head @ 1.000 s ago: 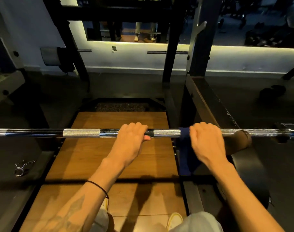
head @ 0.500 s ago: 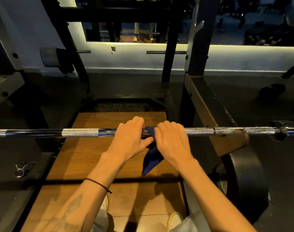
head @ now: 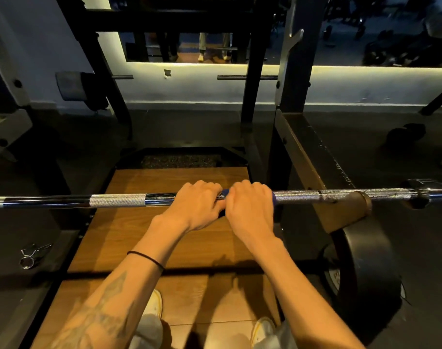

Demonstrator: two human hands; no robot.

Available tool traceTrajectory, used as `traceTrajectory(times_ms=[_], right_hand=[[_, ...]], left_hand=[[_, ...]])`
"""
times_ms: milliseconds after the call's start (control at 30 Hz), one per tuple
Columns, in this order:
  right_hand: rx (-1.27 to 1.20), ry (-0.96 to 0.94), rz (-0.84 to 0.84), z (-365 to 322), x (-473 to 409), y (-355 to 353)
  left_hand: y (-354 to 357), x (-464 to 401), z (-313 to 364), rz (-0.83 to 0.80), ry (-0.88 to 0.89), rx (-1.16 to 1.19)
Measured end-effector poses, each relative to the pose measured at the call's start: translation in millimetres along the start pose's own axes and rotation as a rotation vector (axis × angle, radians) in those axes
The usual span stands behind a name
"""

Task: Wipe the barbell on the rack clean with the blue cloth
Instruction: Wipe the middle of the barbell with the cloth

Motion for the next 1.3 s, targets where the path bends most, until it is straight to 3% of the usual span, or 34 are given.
traceTrajectory(times_ms=[133, 300, 433, 533, 633, 733, 833, 1000, 1200, 1300], right_hand=[[-0.08, -0.128, 0.0, 21, 0, 4], [-0.069, 0.062, 0.074, 105, 10, -1], [-0.09, 0.201, 0.16, 106, 22, 4], [-0.043, 0.262, 0.159, 83, 16, 1], [0.056, 0.04, -0.002, 36, 1, 5], [-0.001, -0.07, 0.016, 12, -4, 9], [0.002, -0.168, 0.043, 33, -2, 3], [0.038, 0.037, 0.027, 121, 8, -2], [-0.049, 0.176, 0.092, 122, 11, 13], [-0.011, 0.151, 0.042, 124, 9, 13]], left_hand=[[5, 8, 1, 0.191, -0.004, -0.023], [21, 16, 3, 0.415, 0.0, -0.039], [35, 22, 9, 0.551, -0.037, -0.109], [33, 17, 6, 0.509, -0.038, -0.102], [23, 17, 7, 0.415, -0.033, -0.081], [11, 10, 6, 0.26, -0.036, -0.068], [1, 5, 4, 0.219, 0.033, -0.029], [3, 6, 4, 0.23, 0.045, 0.07], [-7, -3, 12, 0.107, 0.019, -0.002], [-7, -25, 32, -0.086, 0.021, 0.024]])
Point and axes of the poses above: each hand's wrist, its own x-axis away from the middle knuckle, its own y-axis out of the palm, z = x × y, the point moved 4 cm from there along -x, towards the middle knuckle, and after that the axes turned 11 degrees about -z, right-handed, at the moved point
